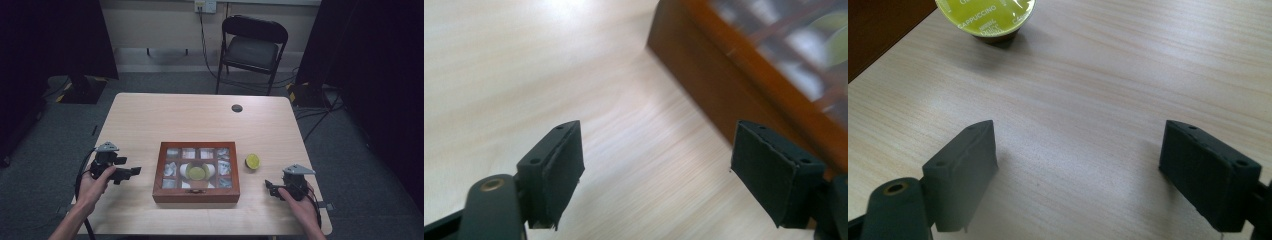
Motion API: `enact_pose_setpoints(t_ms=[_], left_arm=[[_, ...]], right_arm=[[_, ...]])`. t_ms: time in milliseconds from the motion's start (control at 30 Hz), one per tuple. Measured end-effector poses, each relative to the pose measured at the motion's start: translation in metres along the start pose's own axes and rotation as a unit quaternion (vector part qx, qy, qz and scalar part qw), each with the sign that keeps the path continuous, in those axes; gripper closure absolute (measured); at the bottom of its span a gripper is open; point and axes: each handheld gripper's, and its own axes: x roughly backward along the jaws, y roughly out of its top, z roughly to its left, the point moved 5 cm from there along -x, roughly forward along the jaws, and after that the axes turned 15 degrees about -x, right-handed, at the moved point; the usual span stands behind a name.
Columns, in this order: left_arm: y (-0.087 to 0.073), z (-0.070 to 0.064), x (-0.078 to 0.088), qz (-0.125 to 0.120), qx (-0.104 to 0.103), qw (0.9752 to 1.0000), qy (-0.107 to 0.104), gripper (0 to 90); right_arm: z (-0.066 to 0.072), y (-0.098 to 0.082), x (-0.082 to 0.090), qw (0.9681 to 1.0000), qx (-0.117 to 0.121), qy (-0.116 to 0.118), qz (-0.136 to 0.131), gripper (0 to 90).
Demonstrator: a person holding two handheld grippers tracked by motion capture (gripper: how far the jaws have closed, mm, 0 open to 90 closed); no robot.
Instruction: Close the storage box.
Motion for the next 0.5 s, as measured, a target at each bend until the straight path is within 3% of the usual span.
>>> enact_pose_setpoints(t_ms=[67, 167, 200, 300, 367, 400, 500], left_arm=[[-0.008, 0.004, -0.007, 0.015, 0.000, 0.9998, 0.015, 21.1], [-0.016, 0.006, -0.015, 0.034, 0.002, 0.9993, 0.016, 21.1], [-0.017, 0.007, -0.016, 0.040, -0.004, 0.9988, 0.029, 21.1], [-0.025, 0.011, -0.022, 0.025, 0.021, 0.9990, 0.030, 21.1], [-0.030, 0.012, -0.025, 0.029, -0.012, 0.9972, 0.068, 19.2], [-0.031, 0.012, -0.025, 0.033, -0.028, 0.9961, 0.077, 19.2], [-0.035, 0.008, -0.030, -0.004, -0.039, 0.9949, 0.093, 13.8]], right_arm=[[0.000, 0.000, 0.000, 1.0000, 0.000, 0.000, 0.000, 14.5], [0.000, 0.000, 0.000, 1.0000, -0.001, 0.000, 0.000, 14.4], [0.000, 0.000, 0.000, 1.0000, -0.001, 0.000, 0.001, 14.4], [0.000, 0.000, 0.000, 1.0000, -0.001, 0.000, 0.001, 14.4], [0.000, 0.000, 0.000, 1.0000, -0.001, 0.000, 0.001, 14.4], [0.000, 0.000, 0.000, 1.0000, -0.001, 0.000, 0.001, 14.3], [0.000, 0.000, 0.000, 1.0000, -0.001, 0.000, 0.001, 14.4]])
